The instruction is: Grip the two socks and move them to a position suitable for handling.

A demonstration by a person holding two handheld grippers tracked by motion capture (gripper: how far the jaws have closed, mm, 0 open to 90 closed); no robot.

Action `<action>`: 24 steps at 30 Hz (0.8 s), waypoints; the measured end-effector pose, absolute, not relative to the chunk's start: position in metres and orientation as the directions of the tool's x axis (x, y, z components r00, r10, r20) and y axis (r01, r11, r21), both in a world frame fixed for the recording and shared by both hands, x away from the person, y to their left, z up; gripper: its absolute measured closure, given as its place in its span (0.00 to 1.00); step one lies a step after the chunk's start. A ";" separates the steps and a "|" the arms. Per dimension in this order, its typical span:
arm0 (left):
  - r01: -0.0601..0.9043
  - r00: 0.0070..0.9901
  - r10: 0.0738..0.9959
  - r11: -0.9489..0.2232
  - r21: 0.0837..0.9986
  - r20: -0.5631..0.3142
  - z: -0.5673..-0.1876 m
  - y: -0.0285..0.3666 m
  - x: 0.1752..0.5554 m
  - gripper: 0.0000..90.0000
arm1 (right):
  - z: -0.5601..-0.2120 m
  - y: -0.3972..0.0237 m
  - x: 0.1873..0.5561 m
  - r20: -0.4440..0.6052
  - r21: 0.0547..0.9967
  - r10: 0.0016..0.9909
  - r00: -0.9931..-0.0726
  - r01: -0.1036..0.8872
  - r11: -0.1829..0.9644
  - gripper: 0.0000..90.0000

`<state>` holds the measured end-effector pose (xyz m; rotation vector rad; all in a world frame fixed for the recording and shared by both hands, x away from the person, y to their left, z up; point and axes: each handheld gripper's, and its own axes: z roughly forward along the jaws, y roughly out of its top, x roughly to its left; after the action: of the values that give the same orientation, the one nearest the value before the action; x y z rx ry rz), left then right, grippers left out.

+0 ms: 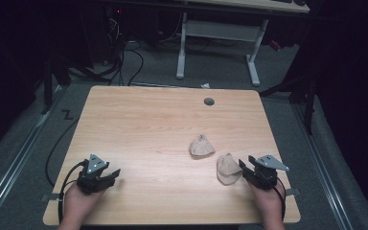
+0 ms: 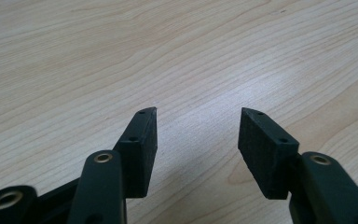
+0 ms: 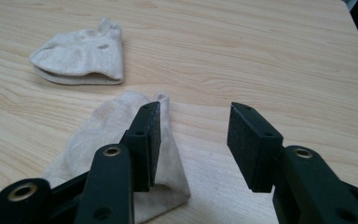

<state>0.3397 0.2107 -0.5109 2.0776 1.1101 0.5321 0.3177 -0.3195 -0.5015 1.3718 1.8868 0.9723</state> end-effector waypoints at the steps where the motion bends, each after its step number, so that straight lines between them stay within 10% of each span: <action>1: 0.545 0.545 0.838 -0.374 0.751 0.022 -0.510 0.211 0.340 0.53 | -0.502 -0.319 0.318 -0.049 0.834 0.958 -0.282 0.516 0.195 0.60; 24: 0.536 0.568 0.821 -0.313 0.784 -0.061 -0.502 0.205 0.339 0.57 | -0.501 -0.317 0.318 -0.046 0.825 0.945 -0.322 0.522 0.218 0.64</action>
<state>0.3388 0.2052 -0.5023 1.9999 1.0858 0.4506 0.3181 -0.3173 -0.5012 1.3506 1.9367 0.9819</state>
